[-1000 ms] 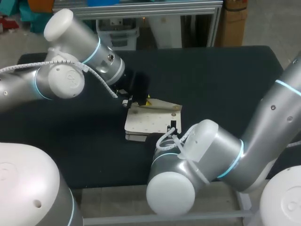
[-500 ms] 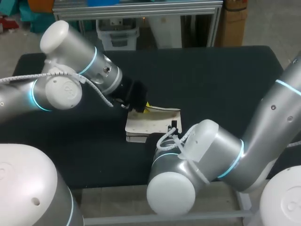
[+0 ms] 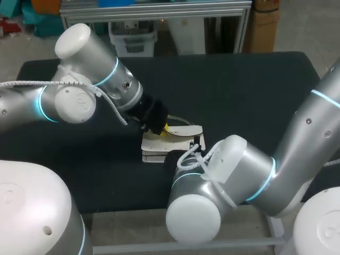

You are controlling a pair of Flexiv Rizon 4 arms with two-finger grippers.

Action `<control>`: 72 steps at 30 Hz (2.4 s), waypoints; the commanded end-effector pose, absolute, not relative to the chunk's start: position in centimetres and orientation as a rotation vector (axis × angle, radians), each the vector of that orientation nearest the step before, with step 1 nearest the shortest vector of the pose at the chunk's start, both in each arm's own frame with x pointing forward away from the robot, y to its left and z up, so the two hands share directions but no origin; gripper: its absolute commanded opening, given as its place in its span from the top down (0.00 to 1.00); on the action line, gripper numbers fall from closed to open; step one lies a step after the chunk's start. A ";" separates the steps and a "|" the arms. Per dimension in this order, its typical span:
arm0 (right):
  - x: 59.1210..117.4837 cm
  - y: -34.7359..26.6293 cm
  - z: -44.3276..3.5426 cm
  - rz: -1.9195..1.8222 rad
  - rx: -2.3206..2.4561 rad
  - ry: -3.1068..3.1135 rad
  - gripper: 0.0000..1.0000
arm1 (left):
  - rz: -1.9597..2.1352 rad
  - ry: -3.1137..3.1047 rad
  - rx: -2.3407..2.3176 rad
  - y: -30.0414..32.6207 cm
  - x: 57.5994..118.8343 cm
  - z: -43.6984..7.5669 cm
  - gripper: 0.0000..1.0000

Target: Pick up the bag, open it, inspect its contents, close it, and place it on the opposite side

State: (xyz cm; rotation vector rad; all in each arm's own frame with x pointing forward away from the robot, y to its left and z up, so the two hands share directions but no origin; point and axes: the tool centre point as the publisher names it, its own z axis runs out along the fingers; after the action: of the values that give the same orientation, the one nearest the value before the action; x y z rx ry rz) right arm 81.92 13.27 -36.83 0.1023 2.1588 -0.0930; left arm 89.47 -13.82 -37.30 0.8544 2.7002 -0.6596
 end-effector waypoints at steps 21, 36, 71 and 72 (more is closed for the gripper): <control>81.4 12.8 -36.9 -0.045 0.067 2.033 1.00 | -0.864 2.573 0.721 -12.6 88.7 -35.1 0.14; 81.4 12.8 -36.9 -0.045 0.067 2.033 1.00 | -0.782 2.565 0.643 -13.9 91.2 -32.8 0.64; 81.4 12.8 -36.9 -0.045 0.067 2.033 1.00 | -0.772 2.677 0.719 -13.0 86.9 -37.7 1.00; 81.4 12.8 -36.9 -0.045 0.067 2.033 1.00 | -0.771 2.677 0.721 -12.9 86.8 -37.7 1.00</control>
State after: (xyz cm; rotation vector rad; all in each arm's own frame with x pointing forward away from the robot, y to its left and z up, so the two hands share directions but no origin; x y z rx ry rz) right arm 81.97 13.28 -36.76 0.1019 2.1553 -0.0925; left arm 86.89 -13.15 -37.11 0.7174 2.6796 -0.7637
